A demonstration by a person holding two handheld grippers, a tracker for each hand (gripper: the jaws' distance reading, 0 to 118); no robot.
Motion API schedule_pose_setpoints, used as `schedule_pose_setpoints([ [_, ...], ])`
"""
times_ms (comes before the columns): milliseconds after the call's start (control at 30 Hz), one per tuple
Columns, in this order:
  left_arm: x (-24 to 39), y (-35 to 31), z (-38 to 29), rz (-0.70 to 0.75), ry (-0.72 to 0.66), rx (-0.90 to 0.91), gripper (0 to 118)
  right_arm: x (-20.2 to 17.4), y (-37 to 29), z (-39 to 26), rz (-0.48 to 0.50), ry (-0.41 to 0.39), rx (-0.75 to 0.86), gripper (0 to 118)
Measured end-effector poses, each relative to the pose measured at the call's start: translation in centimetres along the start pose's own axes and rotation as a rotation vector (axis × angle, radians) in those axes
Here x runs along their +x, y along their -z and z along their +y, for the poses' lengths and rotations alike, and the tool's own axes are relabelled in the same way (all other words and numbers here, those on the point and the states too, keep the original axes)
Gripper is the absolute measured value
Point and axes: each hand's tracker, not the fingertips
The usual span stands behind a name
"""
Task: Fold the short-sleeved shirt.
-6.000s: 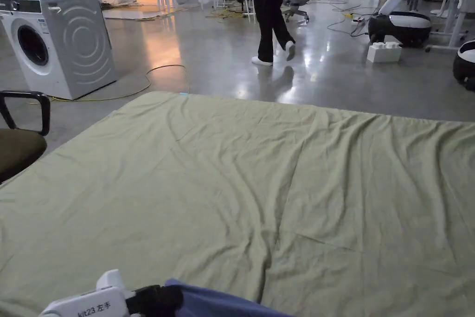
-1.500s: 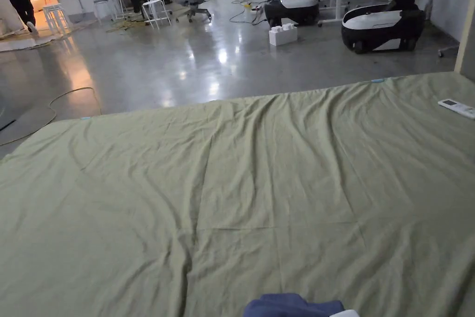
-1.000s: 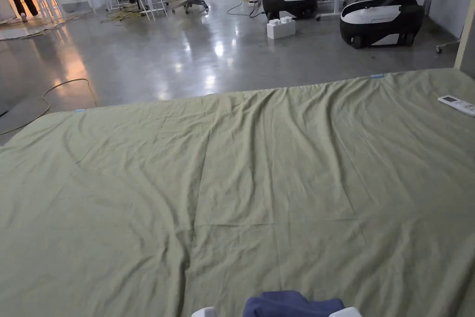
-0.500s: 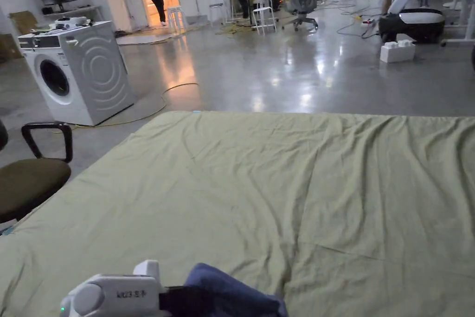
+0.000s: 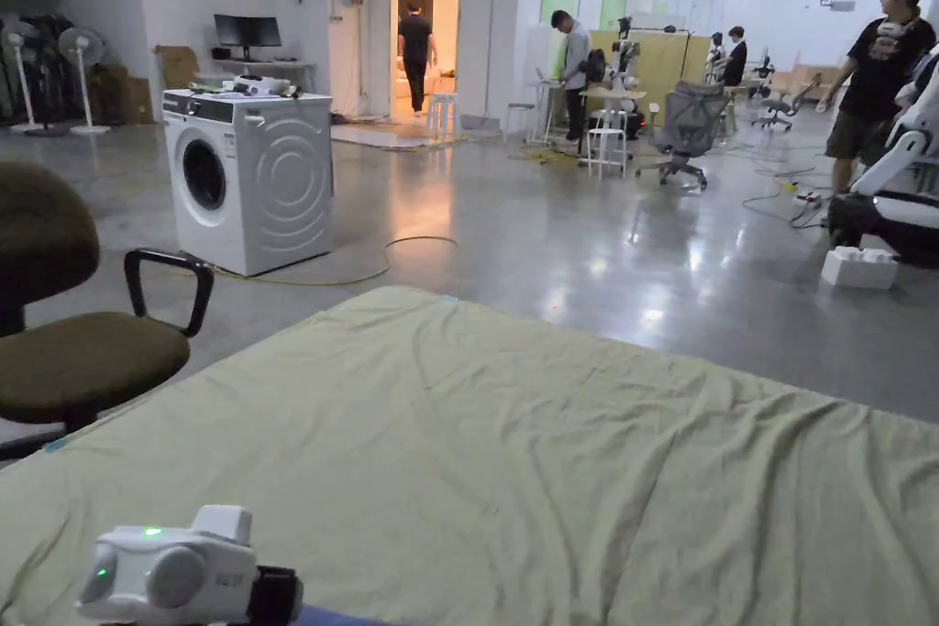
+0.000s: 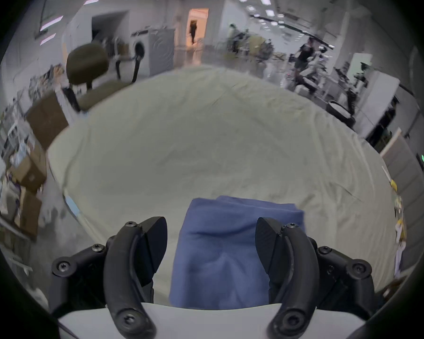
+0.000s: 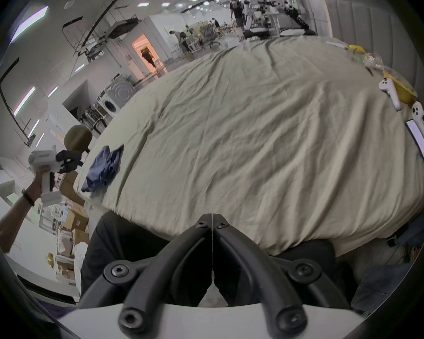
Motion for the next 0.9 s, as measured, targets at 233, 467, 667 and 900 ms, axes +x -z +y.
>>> schedule_pose_setpoints([
  [233,6.1,-18.3,-2.4,-0.214,0.211,0.446,76,-0.1,-7.9,2.4,-0.103,-0.009,0.309,0],
  [467,15.4,-23.8,-9.4,0.003,0.454,0.677,76,-3.1,-14.6,4.9,-0.186,-0.100,0.642,0],
  [667,19.8,-25.3,-9.9,-0.056,0.420,0.703,67,-5.4,-17.1,6.5,-0.207,-0.262,0.805,0],
  [900,20.7,-26.5,-9.2,-0.250,0.394,0.761,4,-7.0,-17.6,7.1,-0.248,-0.314,0.867,0],
])
